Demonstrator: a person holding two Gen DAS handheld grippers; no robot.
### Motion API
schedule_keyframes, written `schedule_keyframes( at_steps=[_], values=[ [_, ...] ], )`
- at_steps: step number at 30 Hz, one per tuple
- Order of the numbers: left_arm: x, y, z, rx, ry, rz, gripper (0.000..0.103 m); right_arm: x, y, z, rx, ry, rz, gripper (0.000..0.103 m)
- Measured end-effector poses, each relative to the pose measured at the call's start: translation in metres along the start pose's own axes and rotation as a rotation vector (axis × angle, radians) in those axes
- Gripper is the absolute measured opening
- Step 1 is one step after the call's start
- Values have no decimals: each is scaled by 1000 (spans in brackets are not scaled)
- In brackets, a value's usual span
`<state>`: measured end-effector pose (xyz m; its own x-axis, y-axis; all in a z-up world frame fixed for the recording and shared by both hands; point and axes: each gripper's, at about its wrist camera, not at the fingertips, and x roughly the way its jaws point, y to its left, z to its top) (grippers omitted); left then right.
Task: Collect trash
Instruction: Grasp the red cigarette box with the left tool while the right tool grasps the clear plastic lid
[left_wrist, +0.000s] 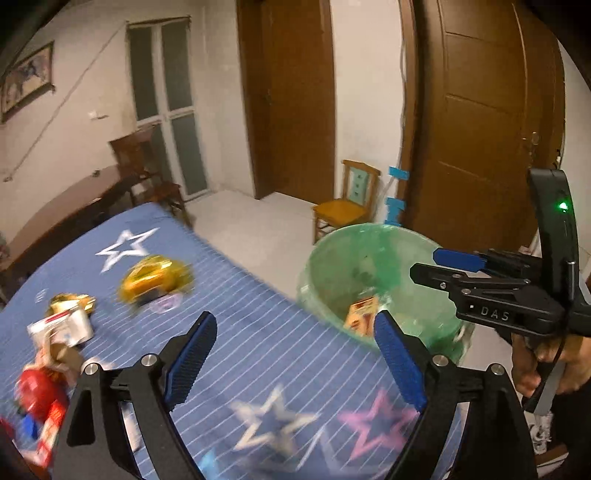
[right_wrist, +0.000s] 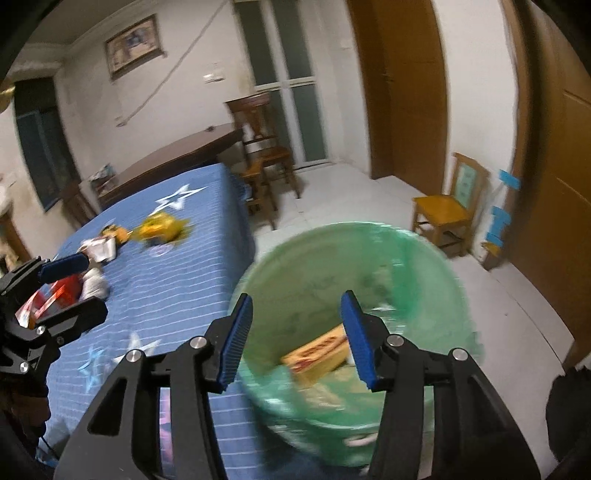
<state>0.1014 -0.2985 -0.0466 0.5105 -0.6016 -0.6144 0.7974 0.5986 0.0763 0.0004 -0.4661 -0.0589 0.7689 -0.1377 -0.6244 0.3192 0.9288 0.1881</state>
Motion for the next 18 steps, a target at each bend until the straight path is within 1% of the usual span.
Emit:
schedule_keyframes(
  at_steps=[4, 7, 11, 13, 15, 16, 18],
  values=[
    [-36, 35, -30, -32, -12, 71, 88, 5, 42, -8, -63, 13, 67, 47],
    [-61, 70, -58, -95, 5, 130, 88, 12, 72, -15, -108, 33, 126, 46],
    [-100, 125, -97, -230, 27, 215, 88, 23, 116, -29, -155, 84, 213, 46],
    [-118, 144, -115, -287, 17, 239, 88, 28, 139, -36, -184, 110, 259, 46],
    [-146, 162, -138, -347, -8, 281, 88, 30, 162, -42, -221, 129, 299, 46],
    [-157, 170, -147, -362, -17, 300, 88, 31, 176, -45, -245, 140, 329, 46],
    [-178, 184, -165, -387, -25, 360, 88, 32, 199, -48, -276, 151, 370, 46]
  ],
)
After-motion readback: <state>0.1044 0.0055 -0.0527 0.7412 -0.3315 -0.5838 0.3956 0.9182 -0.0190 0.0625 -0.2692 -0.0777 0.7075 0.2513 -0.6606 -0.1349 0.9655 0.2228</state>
